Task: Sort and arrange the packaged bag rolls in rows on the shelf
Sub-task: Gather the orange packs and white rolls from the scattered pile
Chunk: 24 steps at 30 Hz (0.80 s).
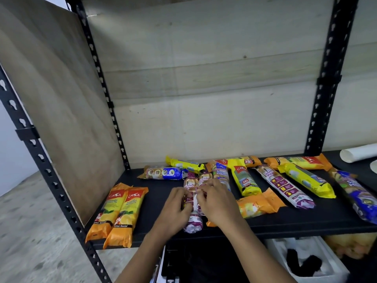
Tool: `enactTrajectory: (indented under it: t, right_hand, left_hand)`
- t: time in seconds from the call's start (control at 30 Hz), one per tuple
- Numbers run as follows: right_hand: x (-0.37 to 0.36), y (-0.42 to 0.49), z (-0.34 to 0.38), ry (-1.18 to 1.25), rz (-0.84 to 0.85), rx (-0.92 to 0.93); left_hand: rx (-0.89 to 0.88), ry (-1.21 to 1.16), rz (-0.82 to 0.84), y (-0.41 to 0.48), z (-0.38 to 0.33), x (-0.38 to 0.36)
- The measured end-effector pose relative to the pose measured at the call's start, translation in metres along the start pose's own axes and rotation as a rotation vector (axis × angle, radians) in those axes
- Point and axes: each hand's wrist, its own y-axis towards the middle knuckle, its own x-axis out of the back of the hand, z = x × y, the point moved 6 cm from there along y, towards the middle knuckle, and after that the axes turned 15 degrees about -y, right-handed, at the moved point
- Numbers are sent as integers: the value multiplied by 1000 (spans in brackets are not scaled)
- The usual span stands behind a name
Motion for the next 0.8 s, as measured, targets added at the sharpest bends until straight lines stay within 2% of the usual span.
enactTrajectory:
  t: [0.2,0.3,0.47,0.6,0.8]
  right_hand:
    - [37,-12,-33,100,-159,-40]
    - [42,-17,-64,121,-158,-10]
    - [41,-27,-102,51,44,116]
    - [34,-35,-120,14,202,178]
    - [30,-41,-126,-33,257,286]
  left_hand:
    - [-87,72,-92,32,-19,2]
    - [-141,126,-72,68,-33,-11]
    - [-128,156,19,138,-44,-45]
    - [-21,242,171,189,-33,-81]
    - [133,455,436,240,4,-123]
